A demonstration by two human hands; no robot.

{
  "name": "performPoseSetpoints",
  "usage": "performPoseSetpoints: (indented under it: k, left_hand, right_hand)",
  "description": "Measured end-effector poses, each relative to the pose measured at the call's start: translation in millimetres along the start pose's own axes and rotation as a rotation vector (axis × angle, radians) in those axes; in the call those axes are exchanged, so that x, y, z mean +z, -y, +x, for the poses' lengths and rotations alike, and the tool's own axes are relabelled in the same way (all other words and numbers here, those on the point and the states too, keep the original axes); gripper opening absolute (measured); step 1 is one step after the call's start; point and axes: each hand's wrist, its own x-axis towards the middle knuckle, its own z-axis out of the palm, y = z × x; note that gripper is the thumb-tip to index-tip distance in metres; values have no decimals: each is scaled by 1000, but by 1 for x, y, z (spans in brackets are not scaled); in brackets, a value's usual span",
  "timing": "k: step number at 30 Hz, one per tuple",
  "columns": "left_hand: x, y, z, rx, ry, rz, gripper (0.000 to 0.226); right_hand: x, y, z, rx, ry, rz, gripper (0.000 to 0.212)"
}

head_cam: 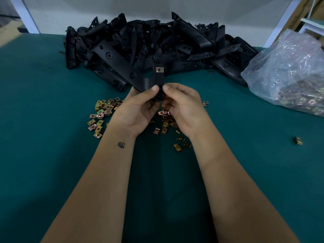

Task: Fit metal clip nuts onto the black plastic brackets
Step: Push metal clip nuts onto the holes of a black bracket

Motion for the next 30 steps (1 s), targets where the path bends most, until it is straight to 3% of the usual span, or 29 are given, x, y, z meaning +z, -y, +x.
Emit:
performPoseSetpoints:
  k: [16,21,25,30]
  left_hand:
    - [0,-1,0,7,57,15,32]
    - [3,3,1,68,3,19,33]
    - [4,1,0,61,25,-22,34]
    - [3,-3,-3,21,43,3,32]
  right_hand:
    - [-5,-1,5,-11,-40,-218,19]
    - [5,-5,5,1,-145,-74,18]
    - [3,-3,5,74,-56,69,15]
    - [-6,2,5,43,3,-25,17]
